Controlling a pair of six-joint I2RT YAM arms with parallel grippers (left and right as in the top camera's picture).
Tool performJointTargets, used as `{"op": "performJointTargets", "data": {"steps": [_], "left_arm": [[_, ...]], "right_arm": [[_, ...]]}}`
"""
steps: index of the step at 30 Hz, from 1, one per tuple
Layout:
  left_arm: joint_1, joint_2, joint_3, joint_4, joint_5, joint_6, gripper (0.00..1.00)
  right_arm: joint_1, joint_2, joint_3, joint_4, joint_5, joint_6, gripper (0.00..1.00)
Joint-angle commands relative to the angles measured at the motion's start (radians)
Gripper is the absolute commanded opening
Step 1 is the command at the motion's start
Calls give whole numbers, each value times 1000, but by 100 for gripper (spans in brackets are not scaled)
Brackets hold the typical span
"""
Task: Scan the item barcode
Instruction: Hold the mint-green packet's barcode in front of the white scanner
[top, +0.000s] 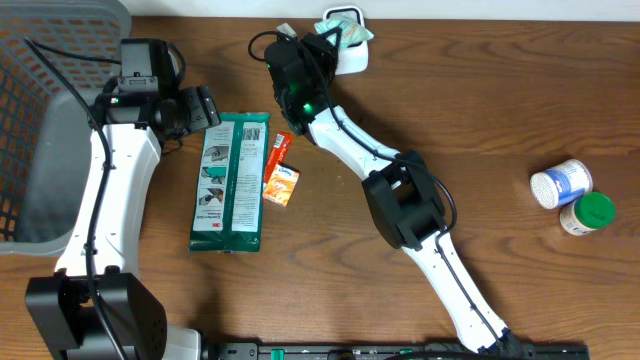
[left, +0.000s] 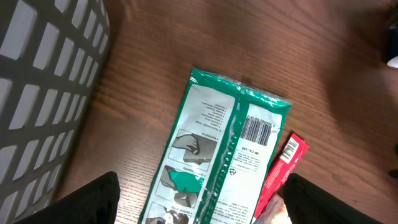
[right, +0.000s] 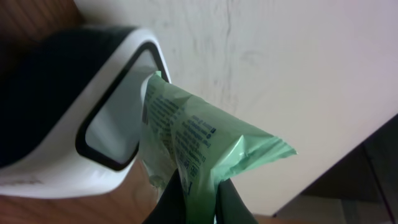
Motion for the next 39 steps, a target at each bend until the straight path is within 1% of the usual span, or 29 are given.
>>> {"op": "performJointTargets", "data": {"steps": [1,8,18,22,25,27,31,35,39], "left_arm": [[3,9,-8,1,-9,9,85],[3,9,-8,1,-9,9,85],[3,9,-8,1,-8,9,85],[3,9,-8,1,-9,9,85],[3,9,-8,1,-9,9,85],[3,9,-8,1,-9,9,86],[3,9,-8,1,-9,9,85],[3,9,-8,1,-9,9,85],[3,9,-8,1,-8,9,86]], "right_arm": [[9,-16,8,-5,-68,30,1],[11,-16,8,-36,-68,30,1],[15,-16,8,-28,-53,39,1],[12,-16,8,106,-26,47,1],[11,-16,8,137,-27,-12,1],[10,-16,8,140,-22,-11,1],[6,-21,8,232,14,-12,1],[3,-46,8,242,15,-15,1],[-6,-79,8,242,27,-57,1]]}}
